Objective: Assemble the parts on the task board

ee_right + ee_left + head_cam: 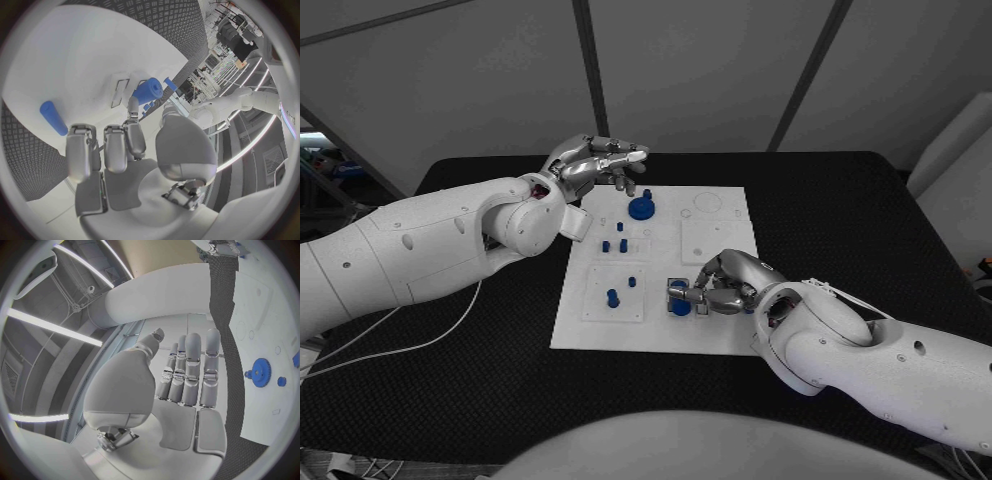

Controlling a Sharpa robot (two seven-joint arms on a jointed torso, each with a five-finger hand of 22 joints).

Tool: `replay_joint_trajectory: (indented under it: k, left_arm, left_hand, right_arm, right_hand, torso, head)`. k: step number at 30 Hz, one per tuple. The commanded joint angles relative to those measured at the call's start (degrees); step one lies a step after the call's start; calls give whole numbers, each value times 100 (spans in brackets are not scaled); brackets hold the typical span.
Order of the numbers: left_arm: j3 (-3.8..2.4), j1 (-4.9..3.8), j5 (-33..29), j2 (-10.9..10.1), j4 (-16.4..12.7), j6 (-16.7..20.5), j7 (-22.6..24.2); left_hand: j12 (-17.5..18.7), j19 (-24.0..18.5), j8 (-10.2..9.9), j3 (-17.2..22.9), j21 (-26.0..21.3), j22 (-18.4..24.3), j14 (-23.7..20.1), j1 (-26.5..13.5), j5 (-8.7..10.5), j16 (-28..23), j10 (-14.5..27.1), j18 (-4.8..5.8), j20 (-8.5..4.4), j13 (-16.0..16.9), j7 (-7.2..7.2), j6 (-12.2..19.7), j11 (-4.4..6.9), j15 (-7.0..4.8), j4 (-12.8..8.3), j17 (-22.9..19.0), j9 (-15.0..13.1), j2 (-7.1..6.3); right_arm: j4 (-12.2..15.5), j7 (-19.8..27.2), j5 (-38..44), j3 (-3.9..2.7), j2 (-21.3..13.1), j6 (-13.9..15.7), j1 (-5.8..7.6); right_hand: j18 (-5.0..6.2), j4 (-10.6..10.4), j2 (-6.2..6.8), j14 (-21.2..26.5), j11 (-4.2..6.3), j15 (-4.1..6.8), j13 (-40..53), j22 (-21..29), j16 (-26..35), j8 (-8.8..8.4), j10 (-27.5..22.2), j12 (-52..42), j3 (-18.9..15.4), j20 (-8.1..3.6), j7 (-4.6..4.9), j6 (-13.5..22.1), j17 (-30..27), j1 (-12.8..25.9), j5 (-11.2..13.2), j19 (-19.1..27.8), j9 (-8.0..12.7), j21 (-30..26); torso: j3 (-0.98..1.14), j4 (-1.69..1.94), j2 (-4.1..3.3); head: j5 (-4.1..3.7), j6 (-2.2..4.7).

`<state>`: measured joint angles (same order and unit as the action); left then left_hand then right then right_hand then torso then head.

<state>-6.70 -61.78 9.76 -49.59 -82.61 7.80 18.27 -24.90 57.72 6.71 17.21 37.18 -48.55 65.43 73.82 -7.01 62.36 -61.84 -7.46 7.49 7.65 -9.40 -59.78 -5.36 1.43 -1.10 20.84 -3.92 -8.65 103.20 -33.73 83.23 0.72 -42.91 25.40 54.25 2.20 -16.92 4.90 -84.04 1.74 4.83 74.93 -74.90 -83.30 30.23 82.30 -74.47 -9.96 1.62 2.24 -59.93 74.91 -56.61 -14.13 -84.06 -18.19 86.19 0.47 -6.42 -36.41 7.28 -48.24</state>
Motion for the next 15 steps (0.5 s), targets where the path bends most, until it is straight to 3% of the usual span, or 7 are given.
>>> replay_joint_trajectory:
  k: [1,9,12,15]
  left_arm:
    - [-2,-9,-13,4,0,-63,5]
    - [-2,-9,-13,-6,1,-64,-4]
    - [-1,-9,-13,-10,0,-67,-12]
    - [-1,-9,-13,-12,1,-67,-15]
  left_hand:
    - [-33,48,30,-23,-22,5,-35,12,10,34,31,-298,1,7,9,35,11,-9,1,-9,6,31]
    - [-37,49,28,-27,-26,7,-38,21,11,34,42,-298,2,7,6,44,8,-8,0,-10,7,34]
    - [-41,49,29,-26,-28,8,-40,30,10,34,47,-297,2,7,5,47,7,-7,0,-12,7,41]
    - [-41,49,29,-26,-28,8,-40,30,10,34,47,-297,2,7,5,47,7,-7,0,-12,7,41]
  right_arm:
    - [57,113,34,0,-24,70,6]
    - [100,142,40,2,-116,-29,6]
    - [112,153,57,2,-151,-94,6]
    - [127,167,103,3,-174,-150,6]
  right_hand:
    - [-56,1,-48,-356,8,40,79,-941,16,37,11,10,49,-30,-6,30,316,40,-42,-189,-12,4]
    - [-55,21,-152,-356,11,42,90,-938,20,57,14,22,125,-33,-9,48,317,-118,-306,-186,-25,0]
    - [-55,66,-212,-356,17,44,102,-940,22,72,18,27,173,-38,-15,62,319,-477,-447,-186,-35,0]
    - [-54,276,-221,-356,27,57,113,-937,26,79,21,29,266,-44,-24,74,318,-985,-574,-183,-40,-4]
  torso:
    - [2,-4,0]
    - [-2,7,1]
    - [-2,3,1]
    - [-1,3,-1]
  head:
    - [-3,-4]
    - [-6,-7]
    - [-8,-10]
    - [-8,-10]
